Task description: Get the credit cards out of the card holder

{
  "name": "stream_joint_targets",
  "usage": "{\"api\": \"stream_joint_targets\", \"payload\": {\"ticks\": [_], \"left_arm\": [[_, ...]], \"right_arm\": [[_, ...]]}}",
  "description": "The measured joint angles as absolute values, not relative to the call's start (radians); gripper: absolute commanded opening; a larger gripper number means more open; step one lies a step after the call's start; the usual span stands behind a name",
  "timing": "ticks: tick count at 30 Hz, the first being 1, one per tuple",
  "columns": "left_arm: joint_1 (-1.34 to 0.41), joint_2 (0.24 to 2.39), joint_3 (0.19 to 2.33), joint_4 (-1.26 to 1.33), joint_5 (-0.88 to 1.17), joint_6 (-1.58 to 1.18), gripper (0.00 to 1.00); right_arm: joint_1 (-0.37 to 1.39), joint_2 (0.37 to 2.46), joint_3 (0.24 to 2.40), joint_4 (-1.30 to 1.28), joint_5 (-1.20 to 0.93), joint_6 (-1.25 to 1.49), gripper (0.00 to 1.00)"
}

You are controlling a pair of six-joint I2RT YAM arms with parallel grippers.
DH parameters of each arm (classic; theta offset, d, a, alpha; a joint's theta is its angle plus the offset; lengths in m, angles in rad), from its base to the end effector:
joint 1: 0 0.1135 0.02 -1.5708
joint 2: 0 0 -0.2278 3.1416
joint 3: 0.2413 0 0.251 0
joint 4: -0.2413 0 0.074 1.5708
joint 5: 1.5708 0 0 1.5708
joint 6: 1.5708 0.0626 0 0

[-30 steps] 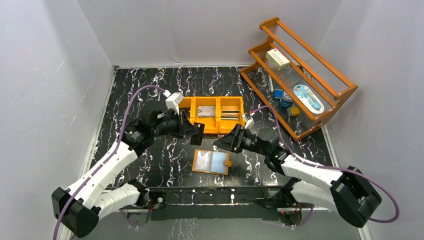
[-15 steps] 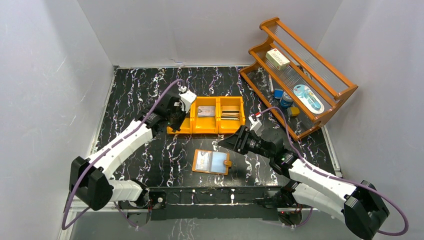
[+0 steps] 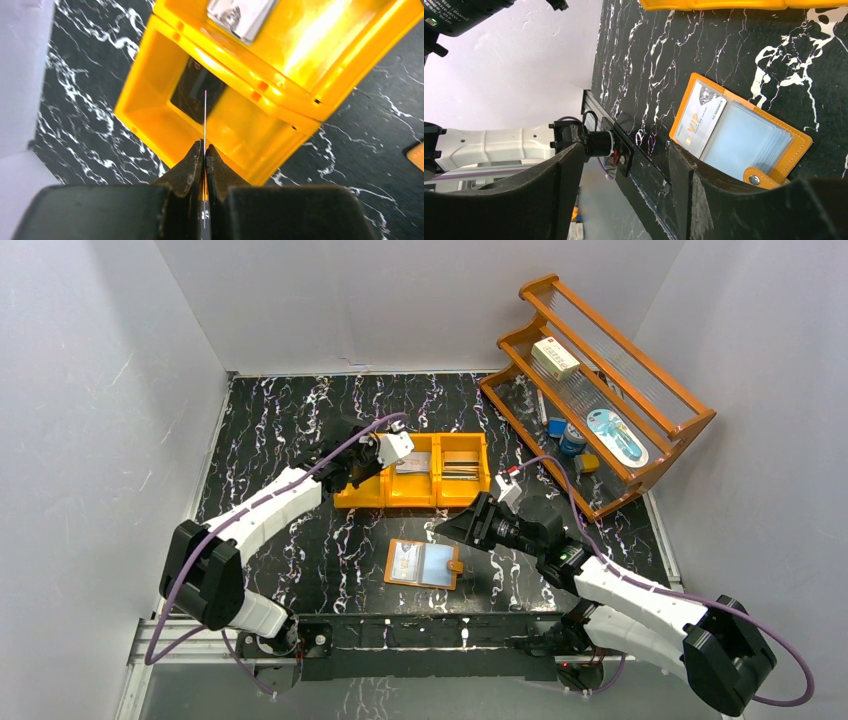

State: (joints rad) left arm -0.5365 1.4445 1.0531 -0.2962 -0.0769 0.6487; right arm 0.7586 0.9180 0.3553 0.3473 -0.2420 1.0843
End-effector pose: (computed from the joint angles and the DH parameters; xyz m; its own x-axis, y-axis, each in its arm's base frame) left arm 0.2989 -0.1722 0.2154 -0.1576 0.7946 -0.5863 0.6950 0.5111 0.5057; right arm 0.1722 0.1839 0.1864 -0.8131 0.4118 -0.4114 -0.2545 0.3841 0.8875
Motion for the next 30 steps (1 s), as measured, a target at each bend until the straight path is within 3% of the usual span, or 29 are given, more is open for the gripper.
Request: {"api": "stream_joint_targets", "payload": {"ticks": [30], "left_arm": [[-0.442, 1.658, 1.015, 0.051, 0.028, 0.894, 0.00]], "right_arm": [[0.759, 0.814, 0.263, 0.296, -0.207, 1.142, 0.72]]}}
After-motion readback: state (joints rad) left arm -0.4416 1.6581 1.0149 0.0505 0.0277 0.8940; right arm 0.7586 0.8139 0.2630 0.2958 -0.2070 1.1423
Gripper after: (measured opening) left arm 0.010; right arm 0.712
